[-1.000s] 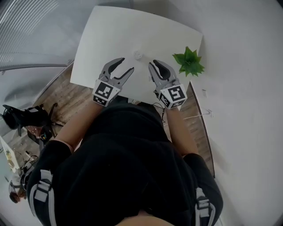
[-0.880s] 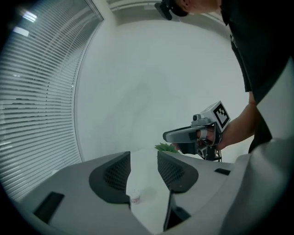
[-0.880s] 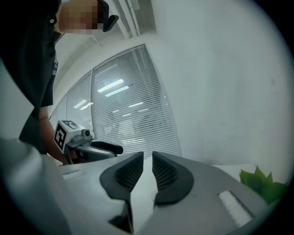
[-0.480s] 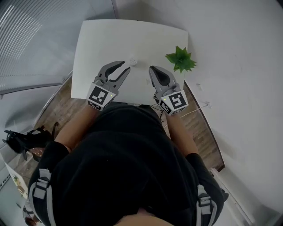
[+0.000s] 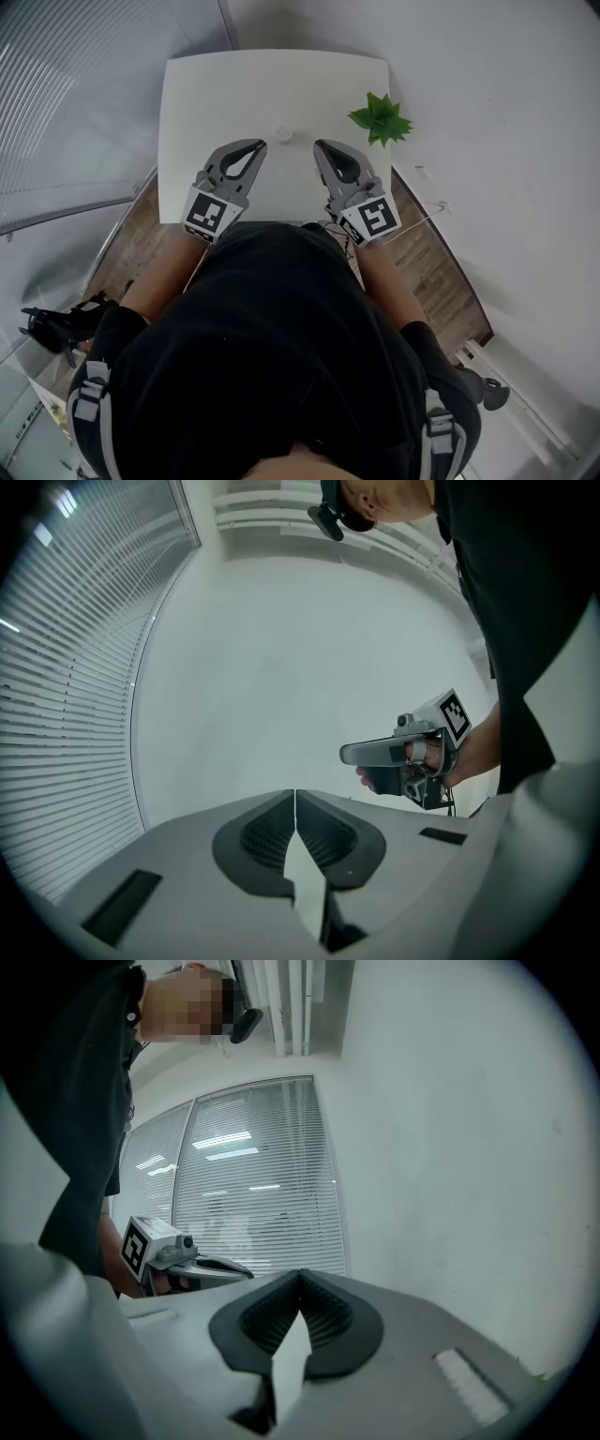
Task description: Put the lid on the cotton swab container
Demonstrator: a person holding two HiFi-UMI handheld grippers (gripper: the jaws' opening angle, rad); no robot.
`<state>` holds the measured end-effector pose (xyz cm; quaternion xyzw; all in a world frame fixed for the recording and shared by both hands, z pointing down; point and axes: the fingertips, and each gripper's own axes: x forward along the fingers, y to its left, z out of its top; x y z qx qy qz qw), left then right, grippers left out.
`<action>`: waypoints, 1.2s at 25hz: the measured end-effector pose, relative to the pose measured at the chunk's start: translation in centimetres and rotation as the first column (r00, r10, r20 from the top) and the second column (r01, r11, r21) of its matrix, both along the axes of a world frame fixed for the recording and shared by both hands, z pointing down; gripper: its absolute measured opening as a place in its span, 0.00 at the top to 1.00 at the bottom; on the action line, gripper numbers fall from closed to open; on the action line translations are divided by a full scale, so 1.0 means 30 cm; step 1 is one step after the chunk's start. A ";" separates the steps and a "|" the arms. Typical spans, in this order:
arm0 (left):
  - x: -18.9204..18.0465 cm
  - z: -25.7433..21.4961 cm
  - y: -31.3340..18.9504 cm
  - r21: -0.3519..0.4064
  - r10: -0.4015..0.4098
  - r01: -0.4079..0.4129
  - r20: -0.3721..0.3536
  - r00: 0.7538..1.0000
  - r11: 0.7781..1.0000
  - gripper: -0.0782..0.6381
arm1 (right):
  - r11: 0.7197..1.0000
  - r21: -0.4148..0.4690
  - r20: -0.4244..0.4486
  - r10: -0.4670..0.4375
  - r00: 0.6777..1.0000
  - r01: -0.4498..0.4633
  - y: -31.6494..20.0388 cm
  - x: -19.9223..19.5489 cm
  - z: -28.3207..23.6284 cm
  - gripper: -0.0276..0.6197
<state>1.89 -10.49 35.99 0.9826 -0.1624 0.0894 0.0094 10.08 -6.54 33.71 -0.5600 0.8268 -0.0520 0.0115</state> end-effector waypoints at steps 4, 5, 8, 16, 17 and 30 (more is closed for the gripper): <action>-0.015 -0.041 -0.013 0.010 0.009 -0.009 -0.022 1.000 1.000 0.88 | 1.000 0.016 -0.008 0.005 1.000 -0.005 0.000 -0.013 -0.038 0.94; -0.016 -0.051 -0.015 0.008 0.015 -0.015 -0.029 0.999 1.000 0.88 | 1.000 0.020 -0.009 0.007 1.000 -0.007 -0.001 -0.013 -0.046 0.94; -0.015 -0.080 -0.027 0.013 0.024 -0.023 -0.050 0.998 1.000 0.88 | 0.999 0.038 -0.008 0.019 1.000 -0.019 -0.008 -0.004 -0.067 0.94; -0.022 -0.169 -0.047 0.038 0.001 0.003 -0.100 0.995 0.999 0.88 | 0.996 0.085 -0.025 0.019 1.000 -0.017 -0.003 0.007 -0.127 0.94; -0.021 -0.178 -0.048 0.043 -0.001 0.005 -0.104 0.995 0.999 0.88 | 0.996 0.089 -0.025 0.019 1.000 -0.017 -0.002 0.010 -0.133 0.94; -0.009 -0.183 -0.038 0.051 -0.010 0.015 -0.098 0.995 0.999 0.88 | 0.997 0.081 -0.012 0.019 1.000 -0.018 0.009 0.042 -0.135 0.94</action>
